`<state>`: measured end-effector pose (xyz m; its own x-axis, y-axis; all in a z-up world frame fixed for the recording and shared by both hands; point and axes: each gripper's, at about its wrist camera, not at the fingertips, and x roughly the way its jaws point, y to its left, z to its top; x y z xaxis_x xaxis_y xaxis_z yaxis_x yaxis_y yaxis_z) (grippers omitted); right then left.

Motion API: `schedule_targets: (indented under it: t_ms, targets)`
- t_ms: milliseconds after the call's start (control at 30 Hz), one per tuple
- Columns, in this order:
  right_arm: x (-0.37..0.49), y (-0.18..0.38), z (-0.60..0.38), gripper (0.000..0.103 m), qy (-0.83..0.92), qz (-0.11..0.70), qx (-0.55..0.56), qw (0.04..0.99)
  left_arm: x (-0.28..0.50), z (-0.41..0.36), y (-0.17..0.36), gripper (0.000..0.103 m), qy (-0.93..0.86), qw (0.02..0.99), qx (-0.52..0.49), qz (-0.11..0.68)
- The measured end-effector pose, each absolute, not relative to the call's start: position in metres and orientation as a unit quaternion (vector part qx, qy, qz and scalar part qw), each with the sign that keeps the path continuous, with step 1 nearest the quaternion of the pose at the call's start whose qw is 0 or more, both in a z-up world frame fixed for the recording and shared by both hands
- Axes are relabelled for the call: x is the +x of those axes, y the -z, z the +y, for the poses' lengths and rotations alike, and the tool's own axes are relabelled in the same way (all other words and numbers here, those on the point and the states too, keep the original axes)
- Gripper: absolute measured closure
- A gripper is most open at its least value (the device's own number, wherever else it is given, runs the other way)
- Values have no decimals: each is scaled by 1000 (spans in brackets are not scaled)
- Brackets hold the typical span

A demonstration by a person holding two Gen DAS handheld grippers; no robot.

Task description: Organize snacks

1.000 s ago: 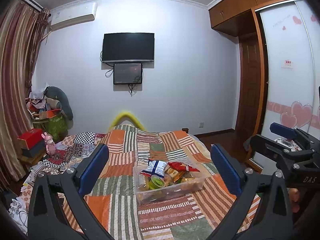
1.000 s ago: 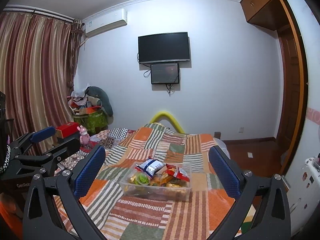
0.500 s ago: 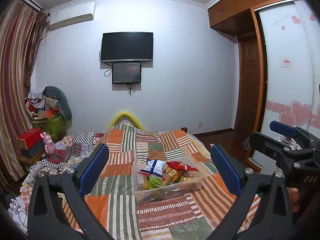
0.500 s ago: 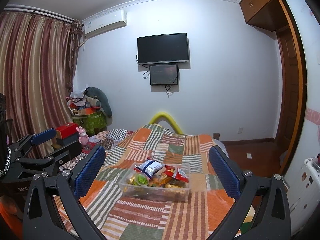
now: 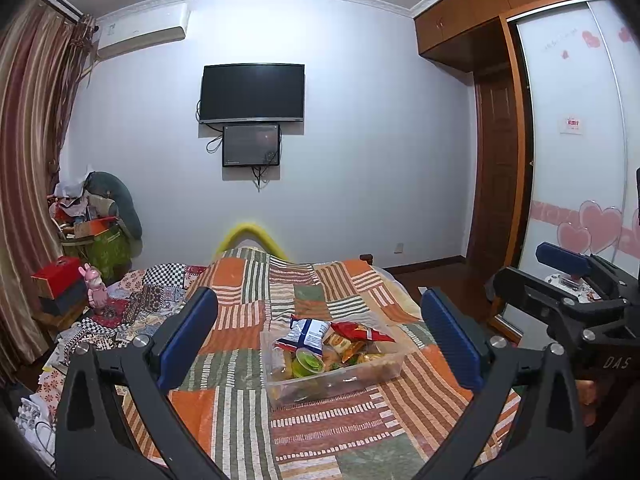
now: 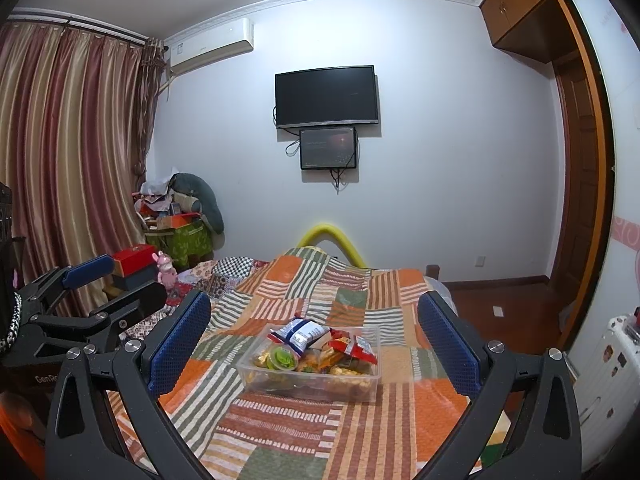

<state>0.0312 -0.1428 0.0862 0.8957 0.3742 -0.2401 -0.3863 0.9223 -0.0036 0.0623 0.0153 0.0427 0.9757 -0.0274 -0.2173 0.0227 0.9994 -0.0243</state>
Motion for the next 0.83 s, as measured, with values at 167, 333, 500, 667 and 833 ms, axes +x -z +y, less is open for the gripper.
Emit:
schedule_targets:
  t_ms: [167,333,500,667,833]
  targets:
    - [31,-86,-143,0,-195,118,-25,973,64,15,-43,0,19,993,-12,114]
    - [32,-85,-143,0,-194,119,-24,973,67,15,-41,0,27,992,-16,122]
    - [33,-84,-143,0,-192,120,-28,974,68,15,-40,0,27,992,-16,123]
    - [34,-83,-144,0,-190,121,-27,974,68,15,-40,0,27,992,-16,121]
    - [35,-83,-144,0,-191,122,-27,974,69,14,-39,0,27,992,-16,121]
